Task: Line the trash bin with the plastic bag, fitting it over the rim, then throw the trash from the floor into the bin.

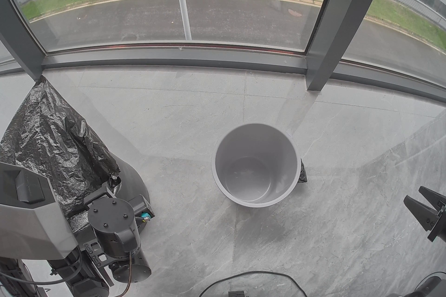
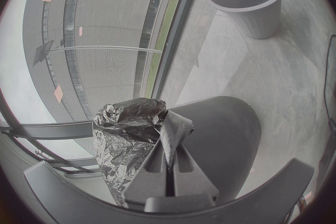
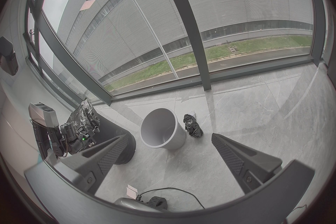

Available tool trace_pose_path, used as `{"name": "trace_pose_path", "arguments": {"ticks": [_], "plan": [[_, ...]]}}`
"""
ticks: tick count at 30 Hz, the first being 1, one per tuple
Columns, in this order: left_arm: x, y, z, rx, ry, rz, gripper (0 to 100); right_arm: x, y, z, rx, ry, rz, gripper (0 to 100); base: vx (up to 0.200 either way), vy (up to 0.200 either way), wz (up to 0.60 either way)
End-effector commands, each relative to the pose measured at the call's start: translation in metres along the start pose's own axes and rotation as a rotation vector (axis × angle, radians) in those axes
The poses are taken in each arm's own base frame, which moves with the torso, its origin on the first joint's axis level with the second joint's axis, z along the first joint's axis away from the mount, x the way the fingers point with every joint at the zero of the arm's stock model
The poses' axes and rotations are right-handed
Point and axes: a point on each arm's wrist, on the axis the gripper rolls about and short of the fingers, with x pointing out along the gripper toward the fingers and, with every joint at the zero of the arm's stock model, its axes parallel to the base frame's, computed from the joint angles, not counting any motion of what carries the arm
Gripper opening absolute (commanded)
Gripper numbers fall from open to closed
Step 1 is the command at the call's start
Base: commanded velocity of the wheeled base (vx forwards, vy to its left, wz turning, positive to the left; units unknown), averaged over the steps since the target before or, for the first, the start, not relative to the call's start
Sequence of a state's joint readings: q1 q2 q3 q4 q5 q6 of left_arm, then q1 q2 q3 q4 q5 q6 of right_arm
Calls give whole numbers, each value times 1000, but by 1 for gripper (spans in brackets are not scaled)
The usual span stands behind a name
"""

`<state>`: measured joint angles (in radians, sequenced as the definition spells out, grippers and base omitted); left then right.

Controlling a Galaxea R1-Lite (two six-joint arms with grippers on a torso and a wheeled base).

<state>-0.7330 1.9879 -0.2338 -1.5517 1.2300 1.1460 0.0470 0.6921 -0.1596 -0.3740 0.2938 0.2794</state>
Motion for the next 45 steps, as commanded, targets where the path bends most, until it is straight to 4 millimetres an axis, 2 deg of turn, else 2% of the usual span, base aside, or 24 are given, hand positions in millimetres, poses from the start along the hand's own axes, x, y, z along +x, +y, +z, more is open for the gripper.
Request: {"name": "trace_pose_path", "arguments": {"ticks": [1, 7, 13, 16, 22, 27, 30, 31, 32, 35, 40, 45], "plan": [[0, 2, 1, -10, -3, 3, 0, 0, 0, 0, 0, 1, 1, 100, 0, 0, 0], [-10, 17, 10, -104, -51, 17, 0, 0, 0, 1, -2, -6, 3, 100, 0, 0, 0], [-9, 51, 34, -356, -90, 66, 0, 2, 4, 14, -28, -78, 23, 100, 0, 0, 0], [-8, 58, 38, -445, -94, 77, 0, 7, 5, 23, -41, -95, 38, 100, 0, 0, 0], [0, 84, 62, -746, -119, 119, 0, 38, 17, 50, -61, -61, 156, 100, 0, 0, 0], [15, 125, 86, -995, -132, 200, 0, 85, 26, 66, -20, -31, 216, 100, 0, 0, 0], [21, 150, 97, -1129, -147, 246, 0, 114, 32, 69, 43, -41, 266, 100, 0, 0, 0], [21, 153, 98, -1147, -149, 251, 0, 118, 34, 69, 47, -47, 275, 100, 0, 0, 0], [22, 166, 103, -1210, -161, 270, 0, 131, 36, 68, 61, -52, 291, 100, 0, 0, 0], [25, 183, 108, -1288, -173, 300, 0, 153, 42, 60, 62, -48, 283, 100, 0, 0, 0], [32, 203, 114, -1357, -176, 346, 0, 169, 56, 42, 59, -3, 277, 100, 0, 0, 0], [34, 204, 118, -1353, -176, 347, 0, 168, 65, 38, 53, 17, 312, 100, 0, 80, 0]]}}
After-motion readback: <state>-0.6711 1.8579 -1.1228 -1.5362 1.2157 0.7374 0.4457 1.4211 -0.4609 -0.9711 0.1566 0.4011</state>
